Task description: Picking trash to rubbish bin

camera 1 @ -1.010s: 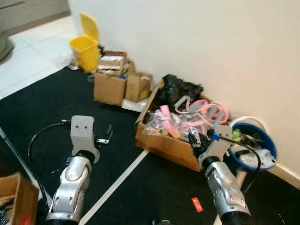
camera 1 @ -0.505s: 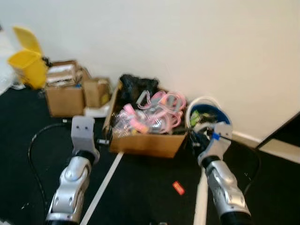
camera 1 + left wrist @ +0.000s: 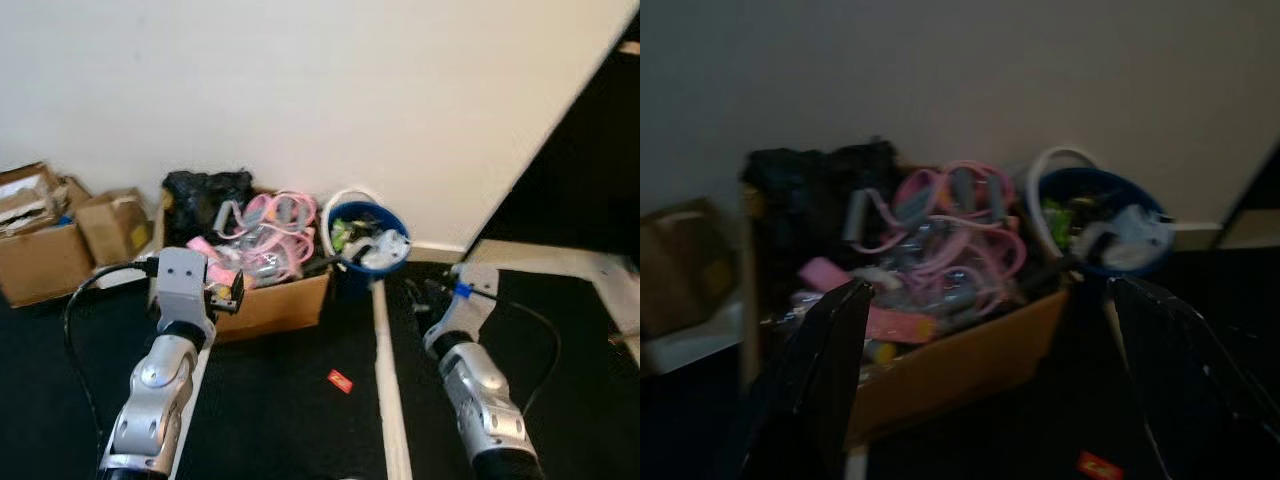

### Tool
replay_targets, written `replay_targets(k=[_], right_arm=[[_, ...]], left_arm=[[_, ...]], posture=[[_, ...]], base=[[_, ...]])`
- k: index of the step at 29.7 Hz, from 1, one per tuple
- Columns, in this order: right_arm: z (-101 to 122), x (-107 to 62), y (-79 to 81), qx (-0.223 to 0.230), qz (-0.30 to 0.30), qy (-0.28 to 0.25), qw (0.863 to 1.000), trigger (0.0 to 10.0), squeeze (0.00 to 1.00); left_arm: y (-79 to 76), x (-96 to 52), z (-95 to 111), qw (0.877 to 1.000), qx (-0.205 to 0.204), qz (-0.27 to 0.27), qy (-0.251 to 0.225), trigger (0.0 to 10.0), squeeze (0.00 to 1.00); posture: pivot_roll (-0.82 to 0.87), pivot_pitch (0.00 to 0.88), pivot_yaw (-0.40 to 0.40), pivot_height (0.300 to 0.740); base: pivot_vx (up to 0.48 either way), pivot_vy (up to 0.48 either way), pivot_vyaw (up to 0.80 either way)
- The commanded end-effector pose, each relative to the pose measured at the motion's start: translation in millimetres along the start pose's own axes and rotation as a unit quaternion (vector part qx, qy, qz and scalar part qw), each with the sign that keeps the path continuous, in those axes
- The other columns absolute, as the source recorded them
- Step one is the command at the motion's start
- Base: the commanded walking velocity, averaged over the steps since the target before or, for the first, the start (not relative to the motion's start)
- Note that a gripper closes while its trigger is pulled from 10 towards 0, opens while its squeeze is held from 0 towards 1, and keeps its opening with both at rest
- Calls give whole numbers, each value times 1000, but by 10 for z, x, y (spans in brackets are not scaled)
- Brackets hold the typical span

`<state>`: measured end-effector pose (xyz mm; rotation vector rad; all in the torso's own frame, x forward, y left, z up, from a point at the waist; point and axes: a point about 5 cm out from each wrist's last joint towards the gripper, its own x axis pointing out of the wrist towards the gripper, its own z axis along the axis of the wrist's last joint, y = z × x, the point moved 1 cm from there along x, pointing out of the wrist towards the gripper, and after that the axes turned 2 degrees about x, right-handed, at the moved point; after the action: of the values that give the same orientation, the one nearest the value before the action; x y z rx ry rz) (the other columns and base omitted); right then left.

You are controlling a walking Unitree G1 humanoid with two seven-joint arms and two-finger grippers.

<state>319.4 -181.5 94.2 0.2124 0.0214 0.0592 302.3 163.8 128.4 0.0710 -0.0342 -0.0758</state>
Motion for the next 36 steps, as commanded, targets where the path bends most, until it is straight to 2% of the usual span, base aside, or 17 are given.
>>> replay_targets(k=[1,3,12,20,32,36], right_arm=[[-69,-32,-4,1,-2,12,1000,10000,0],[-95,-55,0,6,-10,10,1000,10000,0],[-107,-128,-66,18,-45,-5,999,10000,0],[-125,-158,-73,20,-49,-4,999,10000,0],[-93,-112,-72,11,-38,-1,999,10000,0],[-91,-138,-99,7,-38,2,999,10000,0]], left_arm=[[1,-24,-55,1000,9,-3,12,10000,0],[0,13,-36,1000,18,-16,11,10000,0],[-8,152,35,999,28,-43,8,10000,0],[-13,157,41,999,19,-42,6,10000,0],[35,98,-18,1000,2,-20,14,10000,0],[33,89,-40,1000,-14,-12,24,10000,0]], posture=[[58,132,-15,740],[64,126,24,740],[56,133,96,740],[57,136,91,740],[55,141,63,740],[50,156,50,740]], base=[[0,0,-800],[0,0,-800],[0,0,-800],[0,0,-800],[0,0,-800],[0,0,-800]])
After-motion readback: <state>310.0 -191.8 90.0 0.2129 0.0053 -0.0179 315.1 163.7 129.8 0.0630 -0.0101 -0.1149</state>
